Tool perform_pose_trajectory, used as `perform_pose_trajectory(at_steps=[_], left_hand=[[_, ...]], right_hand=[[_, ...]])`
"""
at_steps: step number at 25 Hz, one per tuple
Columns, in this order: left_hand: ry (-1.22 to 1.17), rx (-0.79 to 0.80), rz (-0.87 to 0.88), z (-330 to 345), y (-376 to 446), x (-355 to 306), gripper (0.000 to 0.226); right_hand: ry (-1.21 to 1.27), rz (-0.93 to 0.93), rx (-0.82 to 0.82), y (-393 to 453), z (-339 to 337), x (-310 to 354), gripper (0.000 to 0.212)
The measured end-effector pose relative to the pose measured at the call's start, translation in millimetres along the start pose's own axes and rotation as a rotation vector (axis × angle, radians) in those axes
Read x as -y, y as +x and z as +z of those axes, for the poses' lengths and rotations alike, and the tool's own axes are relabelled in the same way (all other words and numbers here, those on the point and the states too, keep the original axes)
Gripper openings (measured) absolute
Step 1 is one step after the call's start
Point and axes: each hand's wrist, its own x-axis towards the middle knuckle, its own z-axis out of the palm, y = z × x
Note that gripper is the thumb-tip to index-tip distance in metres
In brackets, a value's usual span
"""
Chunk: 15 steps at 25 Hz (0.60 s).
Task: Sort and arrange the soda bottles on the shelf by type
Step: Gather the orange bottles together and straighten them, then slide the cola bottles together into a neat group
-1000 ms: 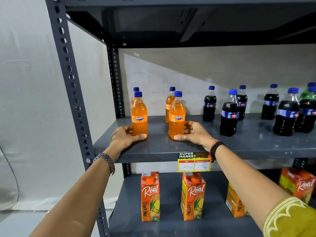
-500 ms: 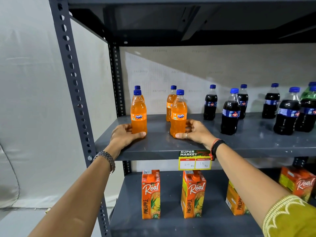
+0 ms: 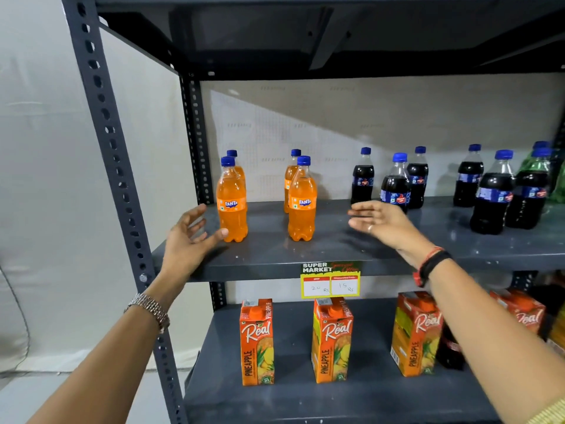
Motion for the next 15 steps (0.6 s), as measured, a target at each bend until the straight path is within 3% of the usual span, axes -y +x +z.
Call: perform_pose_trajectory(at_steps=[3,6,10,12,15], left_hand=[[0.027,-0.140,0.138,22,-23,-13,0.035],[0.030,-0.083,0.213,69,-40,-39,0.023],[-0.040,0.069,0.259,155,-51,-71,0.022],[-0.066,0.137,0.230,203,-51,-83,0.027],[-0.042,0.180,0.092,268,-44,-93,0.051]], right_hand=[[-0.019,-0.069,-0.107,-21,-61,-8,0.027],[0.015,-0.105,-0.282,-33,-119,-18,0.025],[0.013,-0.168,-0.525,-34,-183,-39,0.029],[-0.043,-0.181,-0.544,-32,-215,-49,0.034],[-0.170,-0.197,-0.518,-25,-254,-60,0.043]])
